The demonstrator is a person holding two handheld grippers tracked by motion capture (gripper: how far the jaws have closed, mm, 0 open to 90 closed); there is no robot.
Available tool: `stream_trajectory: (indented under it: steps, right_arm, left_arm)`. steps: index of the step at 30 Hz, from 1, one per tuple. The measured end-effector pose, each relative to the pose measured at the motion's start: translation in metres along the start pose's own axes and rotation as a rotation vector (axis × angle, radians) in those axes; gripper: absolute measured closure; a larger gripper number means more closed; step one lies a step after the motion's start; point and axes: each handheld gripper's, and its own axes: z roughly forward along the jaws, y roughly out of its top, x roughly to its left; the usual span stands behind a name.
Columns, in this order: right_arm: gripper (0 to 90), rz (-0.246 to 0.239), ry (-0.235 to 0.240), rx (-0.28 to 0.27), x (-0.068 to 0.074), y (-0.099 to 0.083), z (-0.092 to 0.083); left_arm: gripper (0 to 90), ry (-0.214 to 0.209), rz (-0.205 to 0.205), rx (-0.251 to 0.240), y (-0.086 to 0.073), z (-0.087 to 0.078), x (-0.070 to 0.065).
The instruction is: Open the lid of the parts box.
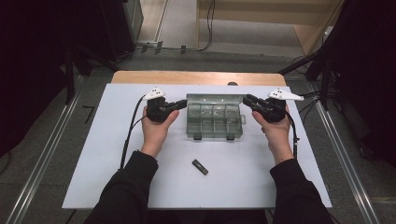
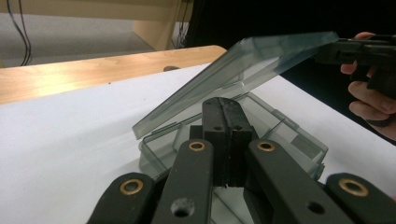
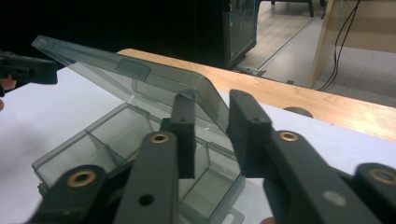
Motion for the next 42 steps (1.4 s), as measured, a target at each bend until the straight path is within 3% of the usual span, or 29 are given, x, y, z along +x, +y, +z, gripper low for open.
stream_trajectory:
  steps: [5,10,13,17,23,30,32,35,42]
  right_arm:
    - [76.7,0.016,0.004,-0.012,-0.004,0.002,0.004]
    - [78.7,0.039,0.003,-0.029,-0.008,0.003,0.008]
    - [79.7,0.029,-0.012,-0.025,-0.009,0.007,0.011]
    - [81.5,0.03,-0.02,-0.01,-0.013,0.014,0.015]
    - [83.4,0.027,-0.045,0.005,-0.016,0.023,0.021]
    - [84.3,0.034,-0.058,0.01,-0.02,0.027,0.028]
    - [84.4,0.04,-0.061,0.013,-0.021,0.029,0.03]
    - [84.7,0.041,-0.065,0.012,-0.023,0.03,0.032]
    - [84.8,0.056,-0.072,0.015,-0.024,0.032,0.036]
  left_arm:
    - [84.6,0.014,-0.047,0.01,-0.002,0.004,0.011]
    - [80.8,0.022,-0.064,0.046,-0.004,0.014,0.02]
    - [76.9,0.023,-0.062,0.073,-0.001,0.023,0.023]
    - [75.5,0.056,-0.052,0.092,0.003,0.033,0.028]
    - [74.9,0.098,-0.036,0.1,0.003,0.046,0.032]
    - [76.9,0.118,-0.034,0.104,-0.004,0.054,0.038]
    - [77.0,0.129,-0.029,0.103,-0.004,0.057,0.038]
    - [78.8,0.161,0.01,0.124,-0.002,0.06,0.034]
    - [81.5,0.196,0.025,0.116,-0.002,0.064,0.032]
